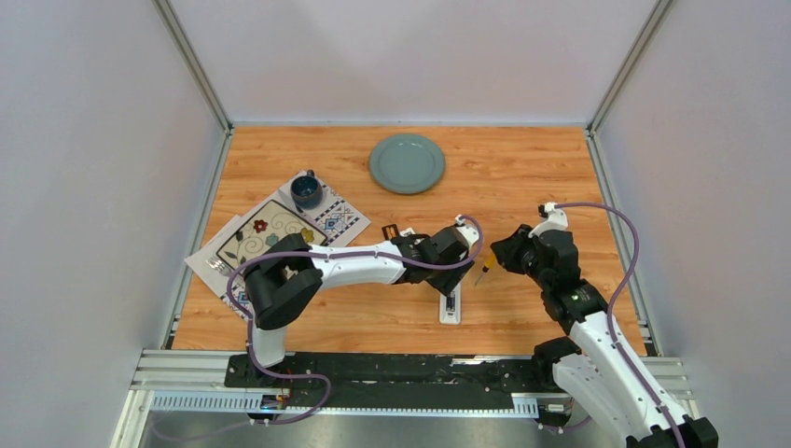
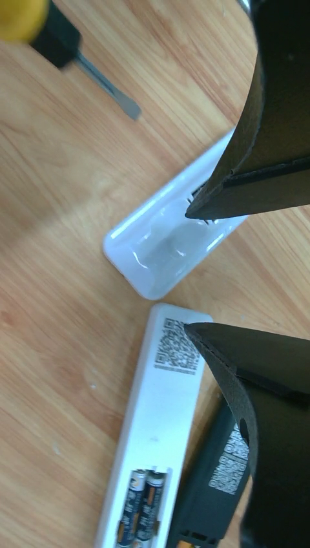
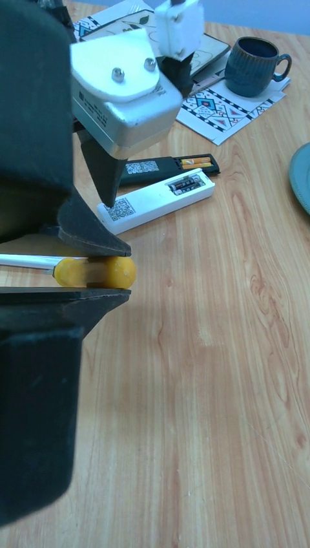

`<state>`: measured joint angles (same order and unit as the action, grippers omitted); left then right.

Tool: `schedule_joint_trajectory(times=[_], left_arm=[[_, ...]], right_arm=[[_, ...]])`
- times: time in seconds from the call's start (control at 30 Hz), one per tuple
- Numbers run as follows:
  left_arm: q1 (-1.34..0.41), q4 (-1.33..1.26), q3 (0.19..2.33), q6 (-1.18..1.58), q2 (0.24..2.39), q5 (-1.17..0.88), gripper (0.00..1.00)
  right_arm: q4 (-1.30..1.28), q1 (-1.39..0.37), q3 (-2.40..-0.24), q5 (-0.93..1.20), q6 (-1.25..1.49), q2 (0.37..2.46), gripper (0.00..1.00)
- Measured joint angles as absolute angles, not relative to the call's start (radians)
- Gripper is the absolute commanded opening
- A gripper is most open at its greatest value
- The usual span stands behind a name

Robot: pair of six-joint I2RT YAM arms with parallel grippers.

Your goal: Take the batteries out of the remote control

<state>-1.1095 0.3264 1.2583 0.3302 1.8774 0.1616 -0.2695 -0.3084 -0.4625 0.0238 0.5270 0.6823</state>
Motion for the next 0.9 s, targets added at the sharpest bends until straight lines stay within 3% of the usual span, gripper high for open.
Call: schedule_joint_trajectory(times=[0.33, 0.63, 0.9], left_arm=[[-1.110, 0.316, 1.295, 0.313, 1.879, 0.102, 0.72], [-1.112, 0.247, 1.088, 0.456, 1.746, 0.002, 0.74], [-1.113, 0.132, 1.037, 0.530, 1.781, -0.110, 0.74]], right_arm=[[-0.297, -0.300, -0.457, 0.060, 0.527, 0.683, 0.00], [-0.298, -0.293, -0.457, 0.062, 0.526, 0.685, 0.00], [-0.305, -0.270, -0.458, 0.062, 0.518, 0.684, 0.00]])
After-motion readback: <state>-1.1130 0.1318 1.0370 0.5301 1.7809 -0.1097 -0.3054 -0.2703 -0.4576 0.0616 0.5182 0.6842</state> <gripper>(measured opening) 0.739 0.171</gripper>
